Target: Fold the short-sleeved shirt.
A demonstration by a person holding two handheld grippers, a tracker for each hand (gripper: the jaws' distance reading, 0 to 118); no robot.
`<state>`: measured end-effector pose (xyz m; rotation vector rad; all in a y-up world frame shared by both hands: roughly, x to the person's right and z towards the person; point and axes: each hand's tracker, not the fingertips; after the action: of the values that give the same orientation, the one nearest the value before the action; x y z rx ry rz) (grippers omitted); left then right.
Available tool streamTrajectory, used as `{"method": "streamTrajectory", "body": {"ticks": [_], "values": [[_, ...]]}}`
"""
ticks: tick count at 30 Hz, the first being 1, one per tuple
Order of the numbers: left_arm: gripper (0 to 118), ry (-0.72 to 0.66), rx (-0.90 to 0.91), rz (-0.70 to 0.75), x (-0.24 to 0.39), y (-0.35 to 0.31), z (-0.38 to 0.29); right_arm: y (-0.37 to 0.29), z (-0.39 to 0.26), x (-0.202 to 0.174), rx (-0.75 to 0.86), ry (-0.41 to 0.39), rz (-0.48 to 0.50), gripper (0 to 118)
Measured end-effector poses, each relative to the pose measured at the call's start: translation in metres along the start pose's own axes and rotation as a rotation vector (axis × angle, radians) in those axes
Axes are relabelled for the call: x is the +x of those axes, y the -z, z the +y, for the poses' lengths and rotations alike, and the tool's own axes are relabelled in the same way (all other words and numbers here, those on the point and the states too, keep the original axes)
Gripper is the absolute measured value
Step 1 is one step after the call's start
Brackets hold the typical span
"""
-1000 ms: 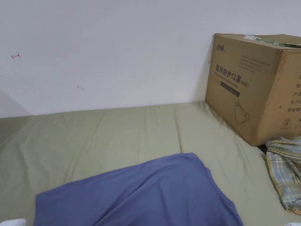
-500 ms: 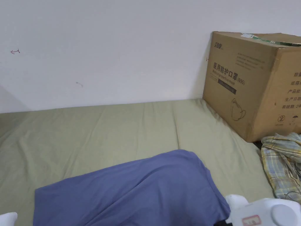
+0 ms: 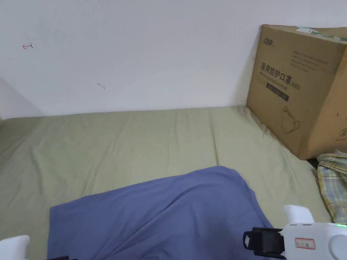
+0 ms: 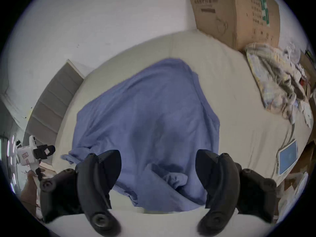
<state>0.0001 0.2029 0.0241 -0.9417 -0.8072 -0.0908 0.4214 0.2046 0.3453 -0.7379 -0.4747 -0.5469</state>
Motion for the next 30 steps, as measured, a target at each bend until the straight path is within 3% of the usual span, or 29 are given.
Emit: {"method": "streamTrajectory", "body": {"ticks": [5, 7, 8, 9, 10, 13, 19, 20, 22, 23, 25, 30], "values": [[111, 0.005, 0.113, 0.048, 0.010, -0.019, 0.016, -0.020, 0.030, -0.033, 0.151, -0.090, 0.038, 95], [99, 0.003, 0.174, 0.053, 0.004, -0.021, 0.025, -0.021, 0.045, -0.049, 0.201, -0.108, 0.043, 92], [78, 0.005, 0.190, 0.057, 0.004, -0.023, 0.034, -0.017, 0.056, -0.054, 0.223, -0.110, 0.063, 79], [32, 0.014, 0.208, 0.064, 0.004, -0.022, 0.043, -0.013, 0.066, -0.059, 0.239, -0.106, 0.094, 41], [0, 0.031, 0.212, 0.097, 0.003, -0.016, 0.054, -0.004, 0.076, -0.065, 0.236, -0.109, 0.105, 3], [1, 0.048, 0.182, 0.149, -0.009, 0.008, 0.093, 0.026, 0.098, -0.074, 0.194, -0.099, 0.135, 0], [5, -0.162, -0.101, 0.206, -0.077, 0.125, 0.163, 0.059, 0.113, -0.073, 0.159, -0.120, 0.136, 0], [16, -0.170, -0.127, 0.195, -0.086, 0.144, 0.170, 0.062, 0.113, -0.069, 0.140, -0.123, 0.133, 0], [98, -0.216, -0.146, 0.199, -0.101, 0.173, 0.180, 0.073, 0.110, -0.059, 0.095, -0.137, 0.098, 0], [116, -0.234, -0.162, 0.212, -0.107, 0.187, 0.180, 0.078, 0.109, -0.054, 0.080, -0.141, 0.080, 0], [118, -0.268, -0.088, 0.212, -0.113, 0.198, 0.187, 0.086, 0.108, -0.040, 0.054, -0.137, 0.054, 0], [105, -0.163, -0.208, 0.176, -0.105, 0.222, 0.190, 0.122, 0.126, -0.004, 0.005, -0.109, -0.009, 0]]}}
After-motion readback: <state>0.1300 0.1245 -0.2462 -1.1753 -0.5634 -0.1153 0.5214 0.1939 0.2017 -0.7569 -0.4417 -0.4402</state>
